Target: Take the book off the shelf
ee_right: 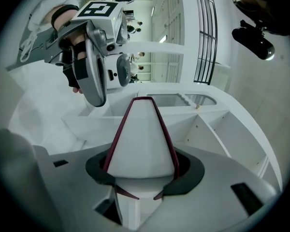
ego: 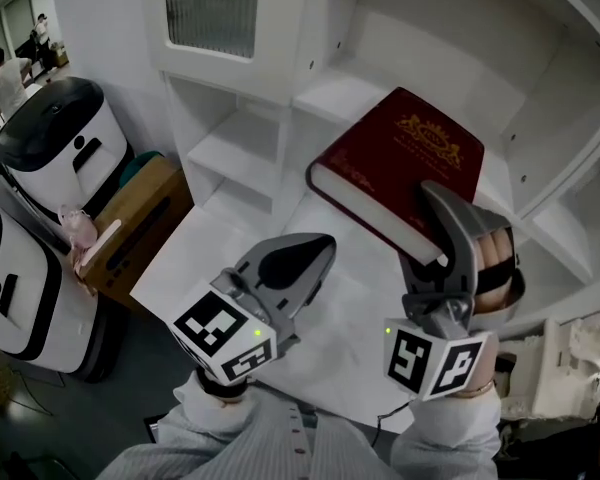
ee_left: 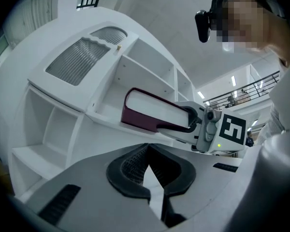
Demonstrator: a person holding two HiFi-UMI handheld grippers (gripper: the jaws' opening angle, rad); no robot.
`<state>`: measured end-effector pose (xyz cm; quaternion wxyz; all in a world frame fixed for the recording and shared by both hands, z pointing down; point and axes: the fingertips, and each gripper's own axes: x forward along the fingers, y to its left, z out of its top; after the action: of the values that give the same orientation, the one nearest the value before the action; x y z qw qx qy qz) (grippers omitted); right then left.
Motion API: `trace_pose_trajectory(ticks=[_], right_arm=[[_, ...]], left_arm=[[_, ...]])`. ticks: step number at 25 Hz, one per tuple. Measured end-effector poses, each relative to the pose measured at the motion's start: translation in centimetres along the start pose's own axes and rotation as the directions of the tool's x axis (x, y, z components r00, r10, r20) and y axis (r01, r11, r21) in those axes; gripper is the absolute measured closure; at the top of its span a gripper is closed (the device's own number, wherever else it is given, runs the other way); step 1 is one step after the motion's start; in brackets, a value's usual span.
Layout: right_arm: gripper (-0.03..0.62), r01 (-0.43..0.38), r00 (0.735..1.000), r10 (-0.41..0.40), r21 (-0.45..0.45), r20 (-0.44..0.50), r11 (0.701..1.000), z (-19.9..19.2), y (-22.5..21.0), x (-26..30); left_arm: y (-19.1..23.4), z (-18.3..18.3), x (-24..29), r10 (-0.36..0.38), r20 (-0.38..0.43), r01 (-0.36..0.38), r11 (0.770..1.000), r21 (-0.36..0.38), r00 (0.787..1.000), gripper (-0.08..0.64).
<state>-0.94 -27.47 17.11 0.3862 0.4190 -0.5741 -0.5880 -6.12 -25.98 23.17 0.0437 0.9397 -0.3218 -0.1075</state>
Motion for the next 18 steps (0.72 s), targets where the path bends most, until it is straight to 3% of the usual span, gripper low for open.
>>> trace_pose_trajectory(ticks=[9, 18], right_arm=[[0.374, 0.024, 0.987, -0.030, 0.039, 0.160, 0.999, 2.4, -0.4, -4.3], [0.374, -0.034, 0.938, -0.022, 0.157, 0.345, 0.987, 5.3, -0.3, -8.7]], left_arm=[[-3.9, 0.1, -2.7, 0.140, 0.024, -0.141, 0.989, 0.046, 0.990, 0.549], [-7.2, -0.3, -5.5, 0.274, 0.033, -0.275, 0.959, 0.069, 0.961, 0.549]])
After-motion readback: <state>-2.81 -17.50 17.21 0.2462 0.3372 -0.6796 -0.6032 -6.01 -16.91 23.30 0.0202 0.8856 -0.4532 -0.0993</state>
